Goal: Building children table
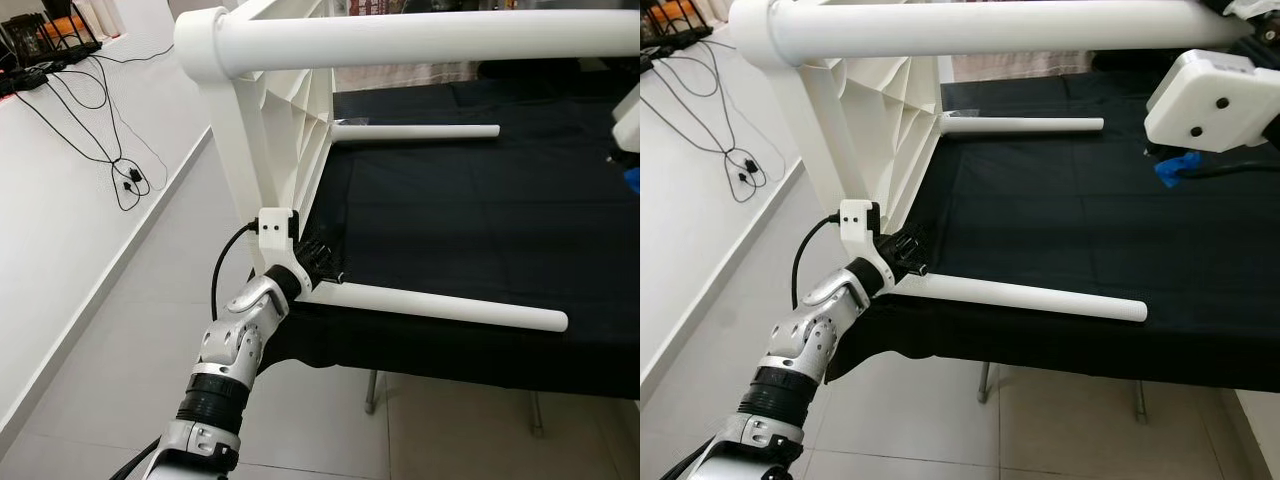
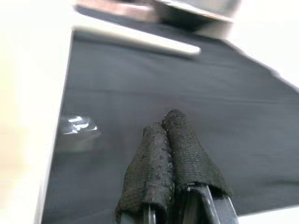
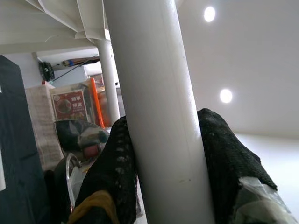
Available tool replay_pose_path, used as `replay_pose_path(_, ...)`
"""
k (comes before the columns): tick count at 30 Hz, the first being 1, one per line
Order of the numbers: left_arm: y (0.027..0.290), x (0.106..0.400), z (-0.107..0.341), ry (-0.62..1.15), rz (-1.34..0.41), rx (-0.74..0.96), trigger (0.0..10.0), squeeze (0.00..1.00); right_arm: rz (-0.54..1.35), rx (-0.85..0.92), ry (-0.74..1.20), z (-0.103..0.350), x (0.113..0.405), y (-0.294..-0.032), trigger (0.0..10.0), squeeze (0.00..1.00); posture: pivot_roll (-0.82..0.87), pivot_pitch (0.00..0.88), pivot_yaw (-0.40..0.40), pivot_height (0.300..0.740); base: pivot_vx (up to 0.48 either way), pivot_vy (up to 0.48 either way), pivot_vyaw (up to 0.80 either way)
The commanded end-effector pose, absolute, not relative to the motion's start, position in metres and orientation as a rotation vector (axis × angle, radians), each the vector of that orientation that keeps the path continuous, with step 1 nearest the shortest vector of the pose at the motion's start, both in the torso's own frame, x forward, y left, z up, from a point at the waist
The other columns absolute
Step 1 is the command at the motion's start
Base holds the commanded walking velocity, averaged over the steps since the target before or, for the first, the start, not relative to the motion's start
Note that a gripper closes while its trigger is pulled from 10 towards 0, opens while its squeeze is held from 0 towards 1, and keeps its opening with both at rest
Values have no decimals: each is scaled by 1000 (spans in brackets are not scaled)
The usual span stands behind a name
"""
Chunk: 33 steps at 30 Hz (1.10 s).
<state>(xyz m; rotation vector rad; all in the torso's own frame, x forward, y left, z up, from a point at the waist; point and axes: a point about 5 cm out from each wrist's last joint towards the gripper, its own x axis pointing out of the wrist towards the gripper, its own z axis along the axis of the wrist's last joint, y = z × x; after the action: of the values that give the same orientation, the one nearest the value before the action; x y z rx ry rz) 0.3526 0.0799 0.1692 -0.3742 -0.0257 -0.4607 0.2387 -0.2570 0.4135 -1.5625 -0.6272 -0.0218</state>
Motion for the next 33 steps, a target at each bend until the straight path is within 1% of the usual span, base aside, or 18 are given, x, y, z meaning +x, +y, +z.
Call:
replay_pose_path(1,111,357,161,-24,-312,-358,0,0,-37,-1495,-626,416,239,-263,431,0,-177,125,127,740,0,0,0)
replay_pose_path(4,111,357,161,-24,-312,-358,0,0,-37,-1495,-626,416,239,-263,431,0,-177,125,127,740,0,0,0)
replay_pose_path(7,138,360,157,-26,-204,-351,0,0,-91,-1470,-605,420,240,-270,549,0,-180,126,127,740,0,0,0)
replay_pose_path(8,156,362,158,-36,-145,-351,0,0,-149,-1441,-574,423,241,-280,588,0,-178,126,126,740,0,0,0)
replay_pose_path(10,156,362,158,-36,-145,-351,0,0,-149,-1441,-574,423,241,-280,588,0,-178,126,126,740,0,0,0)
replay_pose_path(11,190,362,165,-71,-36,-339,0,0,-303,-1322,-481,423,245,-309,275,0,-168,126,116,740,0,0,0)
replay_pose_path(13,190,362,165,-71,-36,-339,0,0,-303,-1322,-481,423,245,-309,275,0,-168,126,116,740,0,0,0)
replay_pose_path(14,202,361,169,-91,-1,-330,0,0,-366,-1235,-424,419,249,-324,39,0,-165,124,111,740,0,0,0)
replay_pose_path(17,202,361,169,-91,-1,-330,0,0,-366,-1235,-424,419,249,-324,39,0,-165,124,111,740,0,0,0)
replay_pose_path(18,211,360,174,-115,26,-319,0,0,-431,-1143,-355,410,255,-343,0,0,-159,125,109,740,0,0,0)
replay_pose_path(19,211,360,174,-115,26,-319,0,0,-431,-1143,-355,410,255,-343,0,0,-159,125,109,740,0,0,0)
replay_pose_path(20,221,360,182,-151,51,-303,0,0,-493,-1028,-284,397,262,-363,0,0,-149,124,100,740,0,0,0)
replay_pose_path(21,221,360,182,-151,51,-303,0,0,-493,-1028,-284,397,262,-363,0,0,-149,124,100,740,0,0,0)
replay_pose_path(23,239,359,209,-244,86,-272,0,0,-594,-777,-168,362,277,-399,0,0,-127,123,89,740,0,0,0)
replay_pose_path(28,250,358,233,-314,95,-237,0,0,-647,-598,-98,333,284,-416,0,0,-108,123,83,740,0,0,0)
replay_pose_path(30,258,357,254,-371,96,-212,0,0,-668,-468,-19,302,289,-424,0,0,-95,125,82,740,0,0,0)
replay_pose_path(32,258,357,254,-371,96,-212,0,0,-668,-468,-19,302,289,-424,0,0,-95,125,82,740,0,0,0)
replay_pose_path(33,260,357,265,-397,90,-197,0,0,-671,-405,29,283,291,-425,0,0,-83,124,83,740,0,0,0)
